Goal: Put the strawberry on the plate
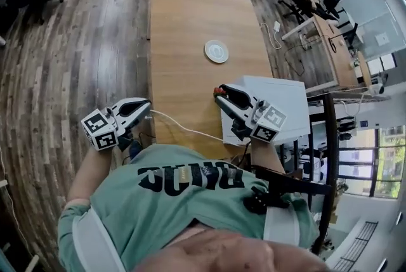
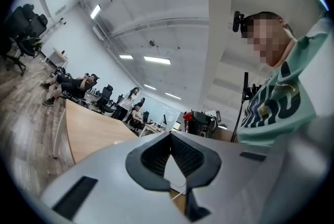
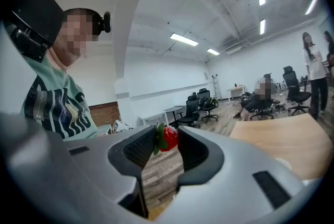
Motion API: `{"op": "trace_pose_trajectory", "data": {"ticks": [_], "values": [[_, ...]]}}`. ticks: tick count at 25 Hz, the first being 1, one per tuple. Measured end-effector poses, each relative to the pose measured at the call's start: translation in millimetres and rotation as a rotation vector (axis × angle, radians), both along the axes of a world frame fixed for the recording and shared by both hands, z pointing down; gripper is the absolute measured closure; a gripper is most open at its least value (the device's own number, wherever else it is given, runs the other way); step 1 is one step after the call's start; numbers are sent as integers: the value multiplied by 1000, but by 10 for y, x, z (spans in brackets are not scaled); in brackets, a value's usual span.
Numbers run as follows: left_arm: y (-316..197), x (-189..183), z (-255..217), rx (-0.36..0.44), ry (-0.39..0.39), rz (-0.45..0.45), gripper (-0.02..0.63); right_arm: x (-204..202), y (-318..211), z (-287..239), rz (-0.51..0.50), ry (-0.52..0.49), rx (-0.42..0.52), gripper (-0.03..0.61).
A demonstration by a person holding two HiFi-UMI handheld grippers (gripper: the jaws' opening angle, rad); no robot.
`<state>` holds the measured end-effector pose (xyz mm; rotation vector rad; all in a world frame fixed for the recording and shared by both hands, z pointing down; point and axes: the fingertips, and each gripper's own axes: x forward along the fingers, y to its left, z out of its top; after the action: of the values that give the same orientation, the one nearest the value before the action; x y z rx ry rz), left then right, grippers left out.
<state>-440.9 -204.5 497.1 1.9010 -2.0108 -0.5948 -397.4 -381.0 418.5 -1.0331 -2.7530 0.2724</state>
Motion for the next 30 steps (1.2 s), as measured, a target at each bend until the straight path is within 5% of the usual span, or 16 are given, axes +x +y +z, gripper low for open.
{"op": "trace_pose_trajectory", "data": {"ticks": [6, 9, 18, 30], "values": [[-370, 194, 50, -71, -9, -154, 611, -270, -149, 115, -223, -47, -103, 439], [-339, 336, -43, -123, -13, -180, 611, -257, -170, 92, -246, -47, -114, 439], [-975, -182, -257, -102, -103, 0, 611, -115, -842, -87, 10, -62, -64, 439], [-1871, -537, -257, -135, -130, 82, 611, -433, -1636, -99, 109, -37, 37, 439]]}}
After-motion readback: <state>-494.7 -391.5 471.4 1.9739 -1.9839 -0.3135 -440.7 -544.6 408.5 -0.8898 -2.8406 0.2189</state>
